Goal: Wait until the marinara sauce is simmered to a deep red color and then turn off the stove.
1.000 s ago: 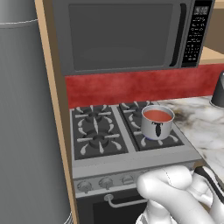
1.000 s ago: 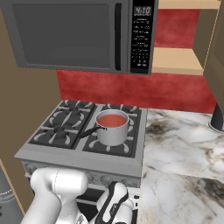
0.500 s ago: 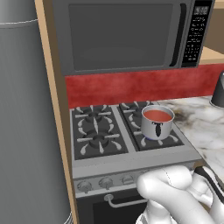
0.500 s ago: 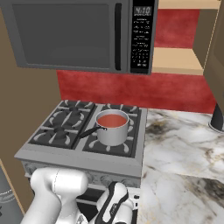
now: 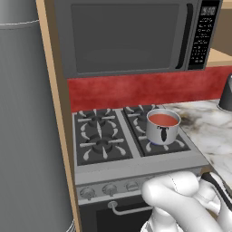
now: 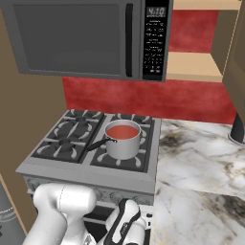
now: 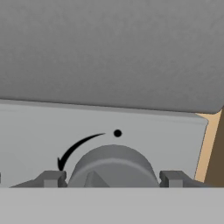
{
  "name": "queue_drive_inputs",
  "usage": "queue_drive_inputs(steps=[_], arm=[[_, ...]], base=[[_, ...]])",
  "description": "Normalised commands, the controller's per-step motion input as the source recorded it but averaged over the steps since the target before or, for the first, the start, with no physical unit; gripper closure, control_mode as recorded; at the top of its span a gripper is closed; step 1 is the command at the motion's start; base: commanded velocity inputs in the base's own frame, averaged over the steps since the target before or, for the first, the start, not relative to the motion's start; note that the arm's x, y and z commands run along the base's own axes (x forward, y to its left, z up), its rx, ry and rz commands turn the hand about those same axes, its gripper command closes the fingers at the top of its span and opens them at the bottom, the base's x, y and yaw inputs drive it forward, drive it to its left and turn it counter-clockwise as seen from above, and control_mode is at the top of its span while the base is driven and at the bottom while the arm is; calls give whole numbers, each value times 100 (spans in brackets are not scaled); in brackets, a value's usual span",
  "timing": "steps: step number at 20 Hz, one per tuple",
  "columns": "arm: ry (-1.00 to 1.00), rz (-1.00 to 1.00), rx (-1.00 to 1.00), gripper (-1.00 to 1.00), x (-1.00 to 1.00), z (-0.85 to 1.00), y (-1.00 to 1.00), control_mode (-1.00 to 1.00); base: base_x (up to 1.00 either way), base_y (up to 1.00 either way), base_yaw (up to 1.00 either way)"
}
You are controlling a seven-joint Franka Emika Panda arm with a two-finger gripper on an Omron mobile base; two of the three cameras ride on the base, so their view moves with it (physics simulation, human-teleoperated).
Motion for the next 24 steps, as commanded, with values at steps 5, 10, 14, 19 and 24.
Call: queue_drive_inputs(steps=[5, 10, 14, 19, 24], arm=[[0, 0, 0, 100, 0, 0, 0, -100], [0, 0, 0, 100, 0, 0, 0, -100], [0, 0, 0, 100, 0, 0, 0, -100], [0, 0, 0, 100, 0, 0, 0, -100], [0, 0, 0, 100, 0, 0, 0, -100]], base=[[0, 0, 0], [0, 0, 0], [0, 0, 0], [0, 0, 0], [0, 0, 0]])
